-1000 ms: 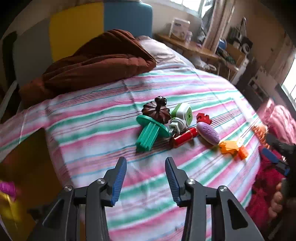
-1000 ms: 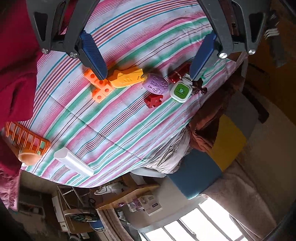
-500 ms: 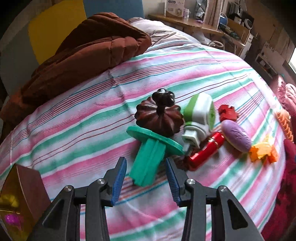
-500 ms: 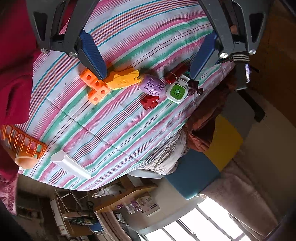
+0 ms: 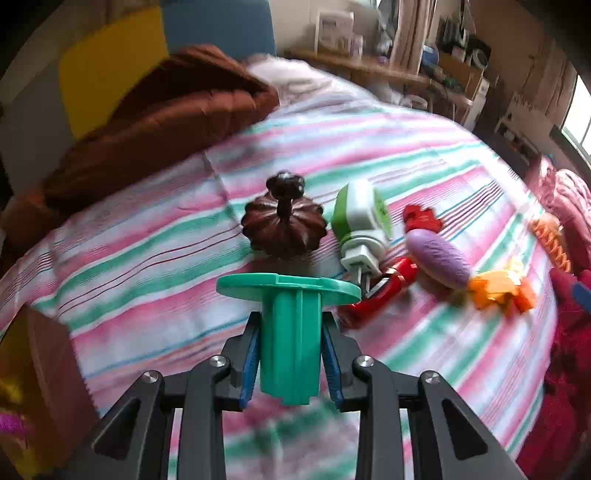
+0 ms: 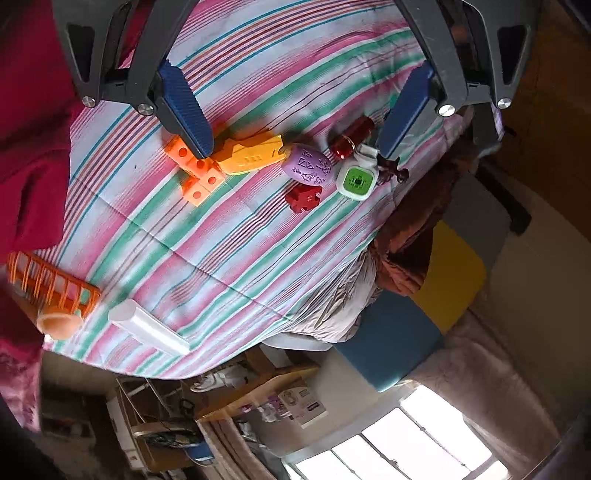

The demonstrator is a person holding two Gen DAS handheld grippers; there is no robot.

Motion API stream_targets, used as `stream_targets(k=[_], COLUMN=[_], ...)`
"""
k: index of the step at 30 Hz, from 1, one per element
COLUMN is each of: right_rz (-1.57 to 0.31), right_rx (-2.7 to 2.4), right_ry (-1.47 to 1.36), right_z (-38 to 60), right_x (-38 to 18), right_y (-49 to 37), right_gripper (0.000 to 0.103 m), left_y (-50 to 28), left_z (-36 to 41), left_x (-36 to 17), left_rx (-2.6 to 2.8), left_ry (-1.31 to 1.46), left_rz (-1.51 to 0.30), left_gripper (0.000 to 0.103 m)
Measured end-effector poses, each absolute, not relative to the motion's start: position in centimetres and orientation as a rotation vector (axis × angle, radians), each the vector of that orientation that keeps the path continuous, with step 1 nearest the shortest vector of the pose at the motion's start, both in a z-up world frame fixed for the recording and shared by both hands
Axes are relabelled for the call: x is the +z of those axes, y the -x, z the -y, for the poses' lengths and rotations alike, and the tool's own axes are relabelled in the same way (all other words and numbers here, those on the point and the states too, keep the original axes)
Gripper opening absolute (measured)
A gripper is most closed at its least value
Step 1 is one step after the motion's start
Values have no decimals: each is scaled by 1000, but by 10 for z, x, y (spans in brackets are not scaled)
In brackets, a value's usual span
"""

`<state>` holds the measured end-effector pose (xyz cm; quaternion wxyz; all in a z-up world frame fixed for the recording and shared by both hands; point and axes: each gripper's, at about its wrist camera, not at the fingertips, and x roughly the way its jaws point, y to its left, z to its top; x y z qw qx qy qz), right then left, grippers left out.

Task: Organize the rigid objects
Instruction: 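Grasp the green plunger toy with the left gripper and lift it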

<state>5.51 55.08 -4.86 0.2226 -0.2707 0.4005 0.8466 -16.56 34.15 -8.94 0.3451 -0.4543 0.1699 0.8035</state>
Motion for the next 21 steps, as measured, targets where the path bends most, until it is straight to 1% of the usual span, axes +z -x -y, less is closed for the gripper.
stream_targets(k=[6, 13, 18, 21], right_rz=[-1241, -1289, -1213, -1042], right_rx=[2255, 2178, 2105, 2077], right_ry=[726, 730, 849, 1006], right_z=[-564, -571, -581, -590], right_x=[-59, -66, -73, -78], right_y=[-63, -66, -49, -24], right_gripper=[92, 92, 92, 91], left_y=[120, 80, 67, 58], left_z=[-313, -280, -260, -245], left_x=[-69, -61, -49, -40], left_rx=[2110, 2129, 2138, 2154], left_ry=[1087, 1054, 997, 968], left_rz=[-334, -264, -245, -226], left_gripper=[30, 30, 30, 30])
